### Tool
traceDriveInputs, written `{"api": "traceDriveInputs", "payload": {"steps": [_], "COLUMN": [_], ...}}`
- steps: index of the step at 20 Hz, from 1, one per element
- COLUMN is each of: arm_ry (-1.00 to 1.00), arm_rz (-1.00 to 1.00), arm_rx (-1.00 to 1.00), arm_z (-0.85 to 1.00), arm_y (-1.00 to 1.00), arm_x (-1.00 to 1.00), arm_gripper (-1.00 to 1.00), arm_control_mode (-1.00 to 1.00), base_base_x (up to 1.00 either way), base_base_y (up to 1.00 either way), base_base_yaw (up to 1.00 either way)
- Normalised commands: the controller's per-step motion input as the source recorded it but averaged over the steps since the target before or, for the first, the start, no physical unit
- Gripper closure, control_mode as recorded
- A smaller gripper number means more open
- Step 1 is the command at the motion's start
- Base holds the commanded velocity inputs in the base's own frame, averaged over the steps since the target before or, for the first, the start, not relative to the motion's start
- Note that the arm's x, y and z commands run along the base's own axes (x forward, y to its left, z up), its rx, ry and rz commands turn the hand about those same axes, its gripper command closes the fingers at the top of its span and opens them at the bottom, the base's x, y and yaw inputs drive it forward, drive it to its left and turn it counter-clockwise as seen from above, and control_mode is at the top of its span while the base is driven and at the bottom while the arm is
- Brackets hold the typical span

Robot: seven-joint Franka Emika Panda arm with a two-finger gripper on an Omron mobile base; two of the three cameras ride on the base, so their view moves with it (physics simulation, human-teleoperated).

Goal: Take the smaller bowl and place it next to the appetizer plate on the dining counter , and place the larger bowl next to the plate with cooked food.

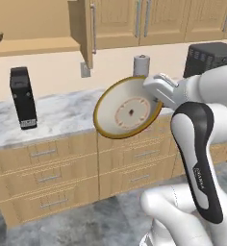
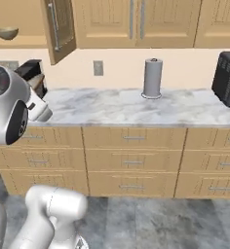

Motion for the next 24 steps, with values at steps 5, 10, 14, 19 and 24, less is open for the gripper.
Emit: {"api": "traceDriveInputs", "payload": {"steps": [5,10,14,19,24], "arm_ry": [0.0,0.0,0.0,0.0,0.0], "arm_rz": [0.0,0.0,0.0,0.0,0.0], "arm_rx": [0.0,0.0,0.0,0.0,0.0], "arm_z": [0.0,0.0,0.0,0.0,0.0], "arm_y": [0.0,0.0,0.0,0.0,0.0], "arm_x": [0.0,0.0,0.0,0.0,0.0], "arm_gripper": [1.0,1.0,1.0,1.0,1.0], "arm_control_mode": [1.0,1.0,1.0,1.0,1.0], "base_base_x": [-0.84,-0.94,-0.82,-0.6,-0.86], "base_base_y": [-0.75,-0.52,-0.47,-0.4,-0.01], "base_base_yaw": [-0.42,-0.44,-0.47,-0.55,-0.47]}}
